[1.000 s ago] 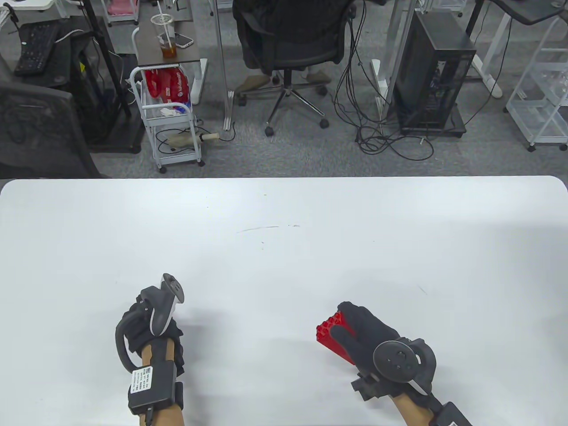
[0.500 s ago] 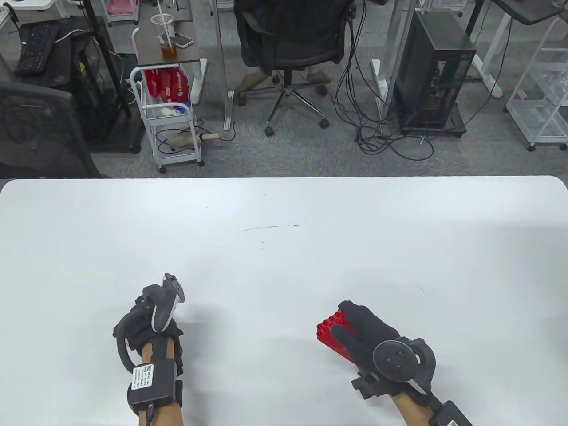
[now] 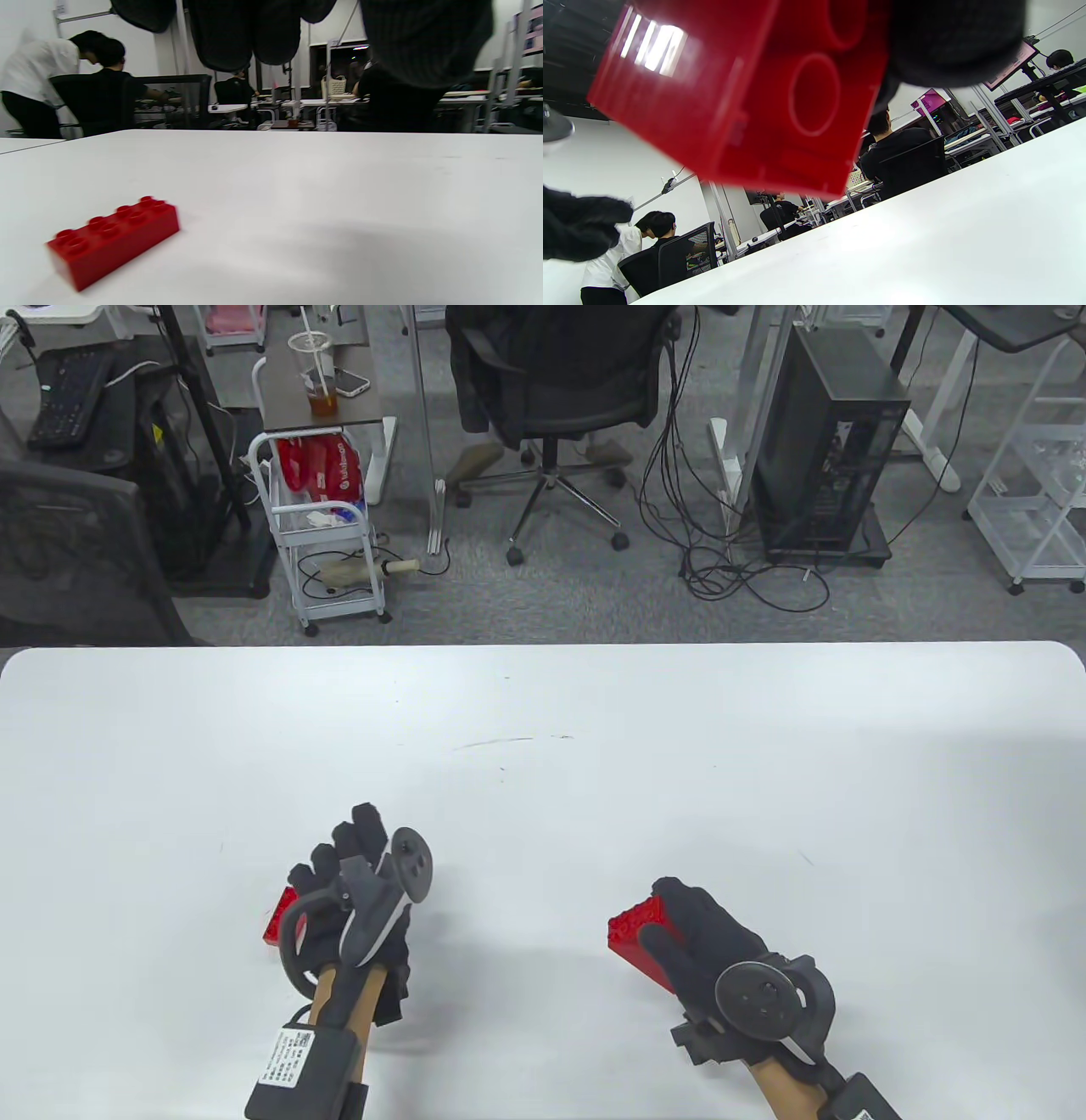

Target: Separate stacked toy bricks from each other

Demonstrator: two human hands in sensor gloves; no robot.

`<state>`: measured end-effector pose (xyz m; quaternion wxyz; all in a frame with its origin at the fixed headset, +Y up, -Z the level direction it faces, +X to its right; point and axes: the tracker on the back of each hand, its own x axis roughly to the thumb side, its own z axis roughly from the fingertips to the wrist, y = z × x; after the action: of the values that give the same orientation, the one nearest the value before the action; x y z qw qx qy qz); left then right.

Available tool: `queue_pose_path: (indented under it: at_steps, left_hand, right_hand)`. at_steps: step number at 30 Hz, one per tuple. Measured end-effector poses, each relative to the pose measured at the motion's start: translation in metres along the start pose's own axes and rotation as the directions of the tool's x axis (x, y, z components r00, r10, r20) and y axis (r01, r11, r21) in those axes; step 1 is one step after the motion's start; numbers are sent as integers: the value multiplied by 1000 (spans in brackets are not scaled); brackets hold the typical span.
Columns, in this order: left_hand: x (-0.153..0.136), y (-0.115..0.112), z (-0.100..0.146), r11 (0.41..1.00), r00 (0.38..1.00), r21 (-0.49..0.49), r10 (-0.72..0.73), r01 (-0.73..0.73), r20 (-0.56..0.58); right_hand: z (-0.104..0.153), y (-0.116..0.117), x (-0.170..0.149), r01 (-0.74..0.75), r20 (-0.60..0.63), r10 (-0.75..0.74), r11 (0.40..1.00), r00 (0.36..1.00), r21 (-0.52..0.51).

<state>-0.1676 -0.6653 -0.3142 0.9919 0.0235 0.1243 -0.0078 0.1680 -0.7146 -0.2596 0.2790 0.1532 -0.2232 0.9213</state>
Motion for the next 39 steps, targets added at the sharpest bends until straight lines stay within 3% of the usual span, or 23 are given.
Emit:
queue_pose_path:
  at_steps: [6,10,13,18,22,27,34,39]
  left_hand:
    - [42,9,26,985,962,46,155,-169,223]
    - [62,7,39,931,871,23,332,-364,362]
    - [75,5,50,937,828,-7,311,-348,466]
    - [92,-3,70,915,688,-110,367,-388,627]
    - [95,-15,78,861,598,-187,470,-473,650]
    - [91,-34,79,801,539,-335,587,-497,604]
    - [92,-46,81,805,544,-386,590,-450,597]
    - [96,-51,84,820,568,-349,568,-454,595]
  right_hand:
    - [-1,4,-1,-17,-1,17,1000,1000,18]
    - [-1,5,-1,-30,-1,30,999,1000,25]
    - [-1,6,0,-26,-2,26,999,1000,34]
    - [0,13,2,-37,29,34,994,999,105]
    - [1,20,6,-56,65,46,984,997,167]
    - [2,25,8,-81,94,63,976,994,200]
    - [4,30,12,-85,111,61,969,992,230]
    - [5,32,12,-67,113,39,966,993,251]
